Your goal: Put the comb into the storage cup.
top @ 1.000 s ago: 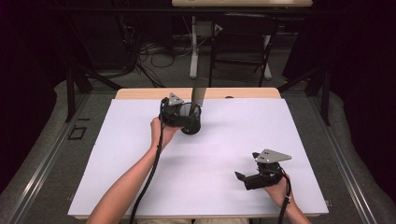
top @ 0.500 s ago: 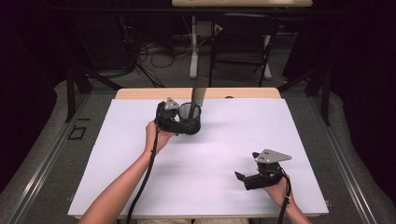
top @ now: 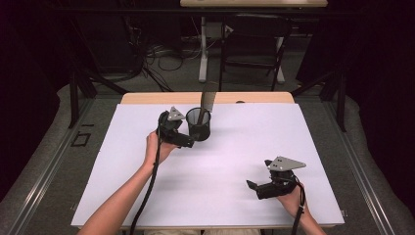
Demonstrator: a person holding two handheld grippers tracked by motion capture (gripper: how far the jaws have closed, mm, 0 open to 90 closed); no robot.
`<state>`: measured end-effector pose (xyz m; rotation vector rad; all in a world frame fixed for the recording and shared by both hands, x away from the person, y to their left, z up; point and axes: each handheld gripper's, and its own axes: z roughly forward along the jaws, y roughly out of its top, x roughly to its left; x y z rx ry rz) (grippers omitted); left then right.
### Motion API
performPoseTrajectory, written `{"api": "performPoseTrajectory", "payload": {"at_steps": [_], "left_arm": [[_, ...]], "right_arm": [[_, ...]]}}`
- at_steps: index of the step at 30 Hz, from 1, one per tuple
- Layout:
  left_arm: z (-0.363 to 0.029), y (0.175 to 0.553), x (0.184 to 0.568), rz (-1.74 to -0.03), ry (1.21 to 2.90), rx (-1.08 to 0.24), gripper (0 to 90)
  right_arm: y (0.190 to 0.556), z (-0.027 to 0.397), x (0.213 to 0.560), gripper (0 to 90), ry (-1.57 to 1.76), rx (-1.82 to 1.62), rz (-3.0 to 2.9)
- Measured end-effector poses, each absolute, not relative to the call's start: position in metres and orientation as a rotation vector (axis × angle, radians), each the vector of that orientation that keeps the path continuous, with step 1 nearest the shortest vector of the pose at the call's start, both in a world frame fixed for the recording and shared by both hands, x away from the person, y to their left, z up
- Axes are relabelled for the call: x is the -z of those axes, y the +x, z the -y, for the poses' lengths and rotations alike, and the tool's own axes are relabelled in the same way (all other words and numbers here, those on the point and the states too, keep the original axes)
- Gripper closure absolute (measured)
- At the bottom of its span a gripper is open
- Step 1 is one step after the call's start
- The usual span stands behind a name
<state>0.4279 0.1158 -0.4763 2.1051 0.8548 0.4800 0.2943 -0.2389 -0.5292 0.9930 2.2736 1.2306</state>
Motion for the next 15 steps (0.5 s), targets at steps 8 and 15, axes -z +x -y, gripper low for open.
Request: {"api": "performPoseTrajectory", "payload": {"at_steps": [8, 15], "left_arm": [[-0.13, 0.418, 0.48, -0.865, 2.109, -0.474, 0.1], [-0.138, 0.406, 0.482, -0.859, 2.107, -0.473, 0.1]], "right_arm": [[0.295, 0.238, 0.53, 0.0, 1.001, -1.224, -2.287], [0.295, 0.238, 0.53, 0.0, 1.003, -1.223, -2.283]]}}
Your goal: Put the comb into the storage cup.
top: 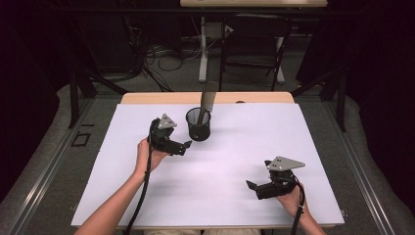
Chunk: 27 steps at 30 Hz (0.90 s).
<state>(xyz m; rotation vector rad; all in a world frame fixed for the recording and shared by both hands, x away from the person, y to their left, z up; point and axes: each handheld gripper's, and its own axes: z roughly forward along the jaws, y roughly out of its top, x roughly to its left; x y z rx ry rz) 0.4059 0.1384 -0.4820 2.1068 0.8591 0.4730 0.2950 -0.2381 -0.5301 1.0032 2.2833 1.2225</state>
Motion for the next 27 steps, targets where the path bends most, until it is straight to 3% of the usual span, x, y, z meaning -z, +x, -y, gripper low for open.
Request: {"api": "performPoseTrajectory", "payload": {"at_steps": [27], "left_arm": [[-0.165, 0.352, 0.495, -0.851, 2.064, -0.467, 0.1]], "right_arm": [[0.295, 0.237, 0.53, 0.0, 1.003, -1.214, -2.291]]}}
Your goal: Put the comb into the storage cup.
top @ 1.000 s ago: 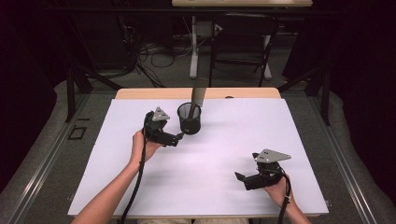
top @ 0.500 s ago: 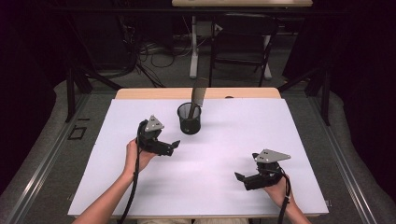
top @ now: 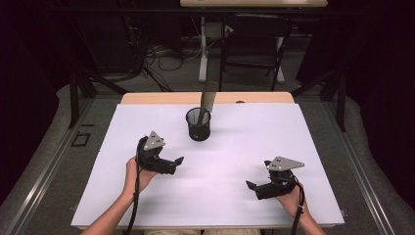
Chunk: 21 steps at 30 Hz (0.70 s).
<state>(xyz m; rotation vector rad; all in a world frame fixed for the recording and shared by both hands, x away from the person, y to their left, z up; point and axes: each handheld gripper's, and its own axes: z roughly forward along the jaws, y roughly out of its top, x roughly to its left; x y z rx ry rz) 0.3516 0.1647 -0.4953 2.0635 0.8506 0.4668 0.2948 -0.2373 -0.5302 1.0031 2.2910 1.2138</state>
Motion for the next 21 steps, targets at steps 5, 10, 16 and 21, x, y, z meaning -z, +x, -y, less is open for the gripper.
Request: {"api": "performPoseTrajectory", "payload": {"at_steps": [5, 10, 16, 21], "left_arm": [[-0.172, 0.343, 0.498, -0.864, 2.043, -0.47, 0.1], [-0.179, 0.334, 0.502, -0.879, 2.027, -0.465, 0.1], [-0.185, 0.324, 0.505, -0.885, 2.01, -0.475, 0.1], [-0.189, 0.314, 0.51, -0.895, 2.004, -0.473, 0.1]], "right_arm": [[0.294, 0.237, 0.53, 0.0, 1.001, -1.215, -2.291], [0.294, 0.237, 0.53, 0.0, 1.004, -1.214, -2.29], [0.294, 0.237, 0.53, 0.0, 1.003, -1.213, -2.291], [0.294, 0.236, 0.53, 0.0, 0.998, -1.214, -2.291]]}}
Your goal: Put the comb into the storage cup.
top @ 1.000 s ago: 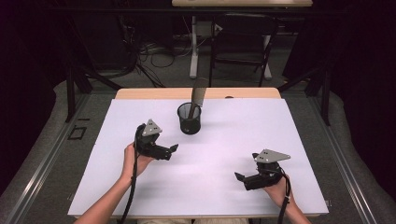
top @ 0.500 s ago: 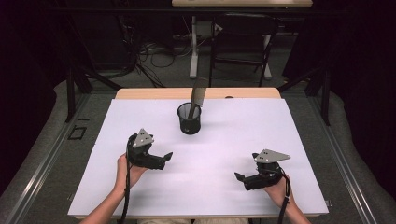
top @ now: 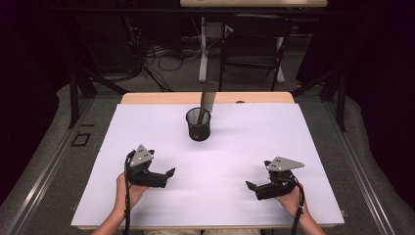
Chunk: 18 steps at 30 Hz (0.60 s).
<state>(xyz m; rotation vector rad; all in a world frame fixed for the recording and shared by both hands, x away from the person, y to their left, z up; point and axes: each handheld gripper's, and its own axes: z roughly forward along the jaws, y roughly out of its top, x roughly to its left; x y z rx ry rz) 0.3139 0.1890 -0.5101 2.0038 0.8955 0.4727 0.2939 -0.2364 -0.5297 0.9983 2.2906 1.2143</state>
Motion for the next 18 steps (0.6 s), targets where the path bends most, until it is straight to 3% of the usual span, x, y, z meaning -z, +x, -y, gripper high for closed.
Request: {"api": "performPoseTrajectory", "payload": {"at_steps": [18], "left_arm": [[-0.206, 0.289, 0.521, -0.936, 1.983, -0.48, 0.1]], "right_arm": [[0.293, 0.235, 0.53, 0.0, 0.994, -1.212, -2.3]]}}
